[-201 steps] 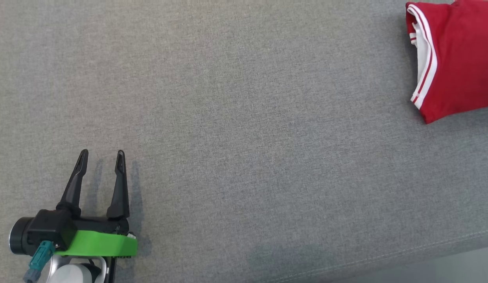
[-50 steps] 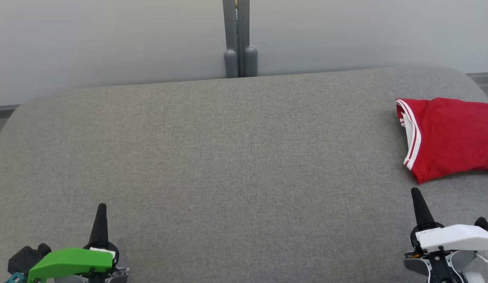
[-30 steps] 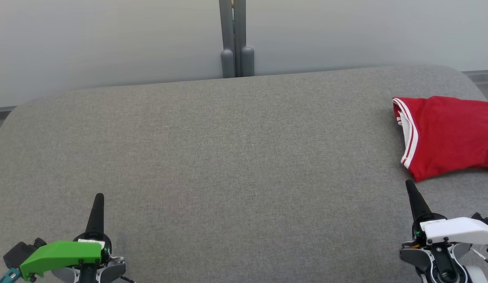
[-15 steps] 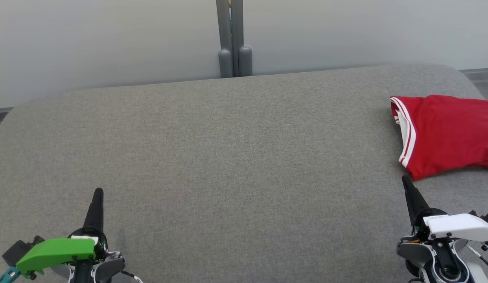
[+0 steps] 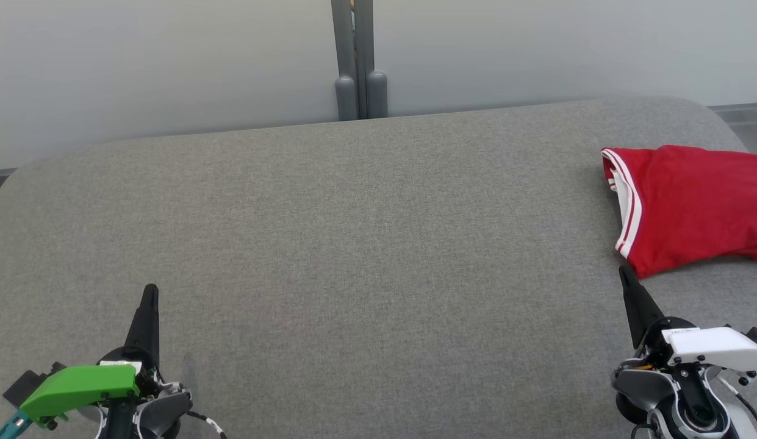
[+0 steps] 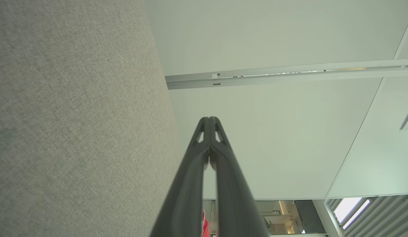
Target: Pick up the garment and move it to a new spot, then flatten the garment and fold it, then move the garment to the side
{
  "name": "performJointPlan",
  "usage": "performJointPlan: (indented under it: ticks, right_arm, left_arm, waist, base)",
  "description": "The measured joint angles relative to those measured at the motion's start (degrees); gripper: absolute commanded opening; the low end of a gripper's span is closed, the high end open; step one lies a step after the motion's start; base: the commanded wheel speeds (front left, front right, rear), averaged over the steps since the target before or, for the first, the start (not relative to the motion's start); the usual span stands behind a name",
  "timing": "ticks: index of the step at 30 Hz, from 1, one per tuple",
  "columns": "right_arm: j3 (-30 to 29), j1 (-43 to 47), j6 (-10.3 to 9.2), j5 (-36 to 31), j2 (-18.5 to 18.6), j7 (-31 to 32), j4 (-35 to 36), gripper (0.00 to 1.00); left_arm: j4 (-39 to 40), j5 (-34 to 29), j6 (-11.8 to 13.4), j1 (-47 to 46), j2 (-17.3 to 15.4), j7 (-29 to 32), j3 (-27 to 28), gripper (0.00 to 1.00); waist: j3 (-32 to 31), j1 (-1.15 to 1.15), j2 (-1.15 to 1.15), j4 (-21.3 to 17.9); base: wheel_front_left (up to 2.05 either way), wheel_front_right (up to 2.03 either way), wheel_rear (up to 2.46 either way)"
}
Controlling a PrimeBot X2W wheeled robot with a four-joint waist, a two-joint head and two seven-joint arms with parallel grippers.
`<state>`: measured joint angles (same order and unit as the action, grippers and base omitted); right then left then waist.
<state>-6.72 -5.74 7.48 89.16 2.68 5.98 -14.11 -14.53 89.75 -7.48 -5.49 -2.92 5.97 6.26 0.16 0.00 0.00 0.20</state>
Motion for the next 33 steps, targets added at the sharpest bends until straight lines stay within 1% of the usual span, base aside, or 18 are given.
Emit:
performJointPlan:
  ticks: [7, 33]
  right_arm:
    - [0.15, -0.45, 0.0, 3.02, 0.04, 0.58, -0.08, 0.0]
    - [0.18, -0.46, 0.0, 3.03, 0.05, 0.58, -0.11, 0.0]
  left_arm:
    - [0.29, 2.56, 0.0, -0.48, 0.01, 0.53, 0.24, 0.0]
    - [0.3, 2.57, 0.0, -0.49, 0.03, 0.54, 0.26, 0.0]
  waist:
    - [0.03, 0.0, 0.0, -0.2]
    - [0.02, 0.0, 0.0, -0.21]
  base:
    - [0.0, 0.0, 0.0]
    - [0.0, 0.0, 0.0]
